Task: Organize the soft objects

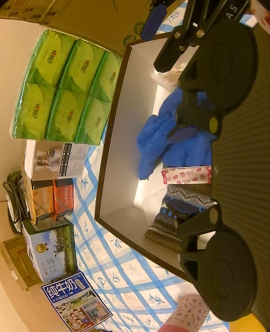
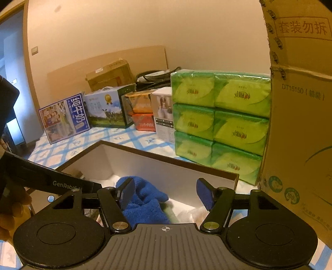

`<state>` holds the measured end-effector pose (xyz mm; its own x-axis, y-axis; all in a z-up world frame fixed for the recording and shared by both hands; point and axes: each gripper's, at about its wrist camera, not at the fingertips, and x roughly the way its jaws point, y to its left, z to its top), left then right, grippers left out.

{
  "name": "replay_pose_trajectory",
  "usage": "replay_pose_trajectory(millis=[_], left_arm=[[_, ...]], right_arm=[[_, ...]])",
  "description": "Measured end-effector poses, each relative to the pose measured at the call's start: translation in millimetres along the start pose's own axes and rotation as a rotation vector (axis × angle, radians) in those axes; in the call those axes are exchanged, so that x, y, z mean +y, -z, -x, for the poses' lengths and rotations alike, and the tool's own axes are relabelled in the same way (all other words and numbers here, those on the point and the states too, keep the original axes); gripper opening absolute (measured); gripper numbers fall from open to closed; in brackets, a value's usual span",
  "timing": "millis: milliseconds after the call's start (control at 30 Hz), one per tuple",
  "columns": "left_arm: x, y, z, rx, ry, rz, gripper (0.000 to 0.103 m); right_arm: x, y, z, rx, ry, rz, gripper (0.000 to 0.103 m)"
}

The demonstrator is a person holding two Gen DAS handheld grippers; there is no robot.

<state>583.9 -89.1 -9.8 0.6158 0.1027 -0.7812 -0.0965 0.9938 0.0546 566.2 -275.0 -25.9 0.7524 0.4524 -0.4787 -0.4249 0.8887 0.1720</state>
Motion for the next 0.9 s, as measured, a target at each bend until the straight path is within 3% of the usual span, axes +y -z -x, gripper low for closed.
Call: replay_pose_trajectory(millis=[567,900], left_arm=[[2.0,28.8,18.0,0.027,0.055,-0.007,0.059],[-6.1,59.8,57.1,-0.029,0.139,-0.053,0.058]], right_arm=[[9.8,25.5,40.2,0.034,-0.016,0.015,0.066],[22.1,39.5,88.6,0.022,-0.022,0.002,0.066]])
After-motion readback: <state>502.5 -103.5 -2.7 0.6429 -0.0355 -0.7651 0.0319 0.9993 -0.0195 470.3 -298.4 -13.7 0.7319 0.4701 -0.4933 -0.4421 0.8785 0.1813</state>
